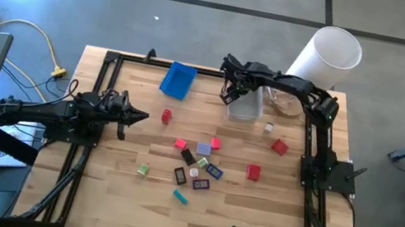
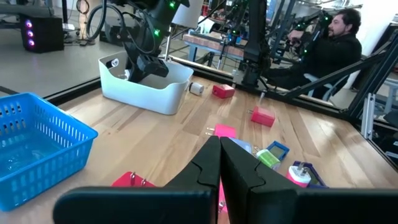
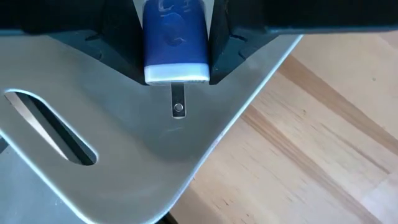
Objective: Pick & Place Office items
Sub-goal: Put the purple charger adapter into the white bin
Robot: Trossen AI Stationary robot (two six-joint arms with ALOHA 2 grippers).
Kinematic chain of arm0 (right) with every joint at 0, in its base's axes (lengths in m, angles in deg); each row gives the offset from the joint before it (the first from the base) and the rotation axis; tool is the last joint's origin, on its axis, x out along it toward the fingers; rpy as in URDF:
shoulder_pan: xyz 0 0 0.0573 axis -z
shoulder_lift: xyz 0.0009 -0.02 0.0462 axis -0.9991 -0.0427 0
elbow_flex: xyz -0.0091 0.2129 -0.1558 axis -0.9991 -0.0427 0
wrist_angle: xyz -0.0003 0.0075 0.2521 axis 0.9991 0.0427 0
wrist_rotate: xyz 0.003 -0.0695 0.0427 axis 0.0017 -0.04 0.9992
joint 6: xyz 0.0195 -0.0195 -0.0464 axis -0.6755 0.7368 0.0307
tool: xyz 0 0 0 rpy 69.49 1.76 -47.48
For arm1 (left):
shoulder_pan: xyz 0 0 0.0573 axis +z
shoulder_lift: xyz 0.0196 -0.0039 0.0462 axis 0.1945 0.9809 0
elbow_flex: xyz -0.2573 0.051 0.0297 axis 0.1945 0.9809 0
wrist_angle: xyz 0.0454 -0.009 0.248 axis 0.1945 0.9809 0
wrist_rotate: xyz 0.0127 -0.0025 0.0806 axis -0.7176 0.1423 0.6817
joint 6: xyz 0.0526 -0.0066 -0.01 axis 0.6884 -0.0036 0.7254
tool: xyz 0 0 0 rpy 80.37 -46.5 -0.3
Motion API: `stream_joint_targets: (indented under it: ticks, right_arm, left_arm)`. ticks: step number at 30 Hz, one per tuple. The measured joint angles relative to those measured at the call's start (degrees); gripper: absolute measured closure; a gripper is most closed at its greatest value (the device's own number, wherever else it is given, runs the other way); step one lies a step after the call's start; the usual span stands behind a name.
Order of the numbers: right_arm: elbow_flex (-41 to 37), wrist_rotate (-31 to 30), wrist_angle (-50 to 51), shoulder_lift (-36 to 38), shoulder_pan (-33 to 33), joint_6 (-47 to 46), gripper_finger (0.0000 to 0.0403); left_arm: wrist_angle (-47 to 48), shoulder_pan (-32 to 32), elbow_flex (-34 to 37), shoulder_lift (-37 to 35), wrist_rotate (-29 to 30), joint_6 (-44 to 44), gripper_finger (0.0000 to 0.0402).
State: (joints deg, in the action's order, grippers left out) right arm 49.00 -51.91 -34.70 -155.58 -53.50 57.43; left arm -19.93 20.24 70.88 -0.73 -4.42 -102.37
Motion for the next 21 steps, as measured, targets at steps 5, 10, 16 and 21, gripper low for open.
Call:
stream_joint_targets:
  ticks: [5, 10, 16, 21]
  right_arm:
    - [0.00, 0.44, 0.80, -0.04, 0.13, -1.52, 0.0263]
    - [0.00, 0.44, 1.18, -0.04, 0.28, -1.75, 0.0263]
    - [-1.91, 0.07, 0.06, -0.11, 0.25, -0.27, 0.0263]
    - [-4.35, 0.10, -2.10, -0.15, 0.64, -0.10, 0.0263]
  left_arm:
    - [-0.02, -0.01, -0.01, -0.01, 0.00, -0.62, 0.0400]
    - [-0.02, -0.01, 0.00, -0.02, 0.00, -0.88, 0.0400]
    - [0.00, 0.02, -0.02, -0.02, -0.15, -1.04, 0.0400]
    - [0.00, 0.00, -0.02, 0.00, -0.13, -1.04, 0.0400]
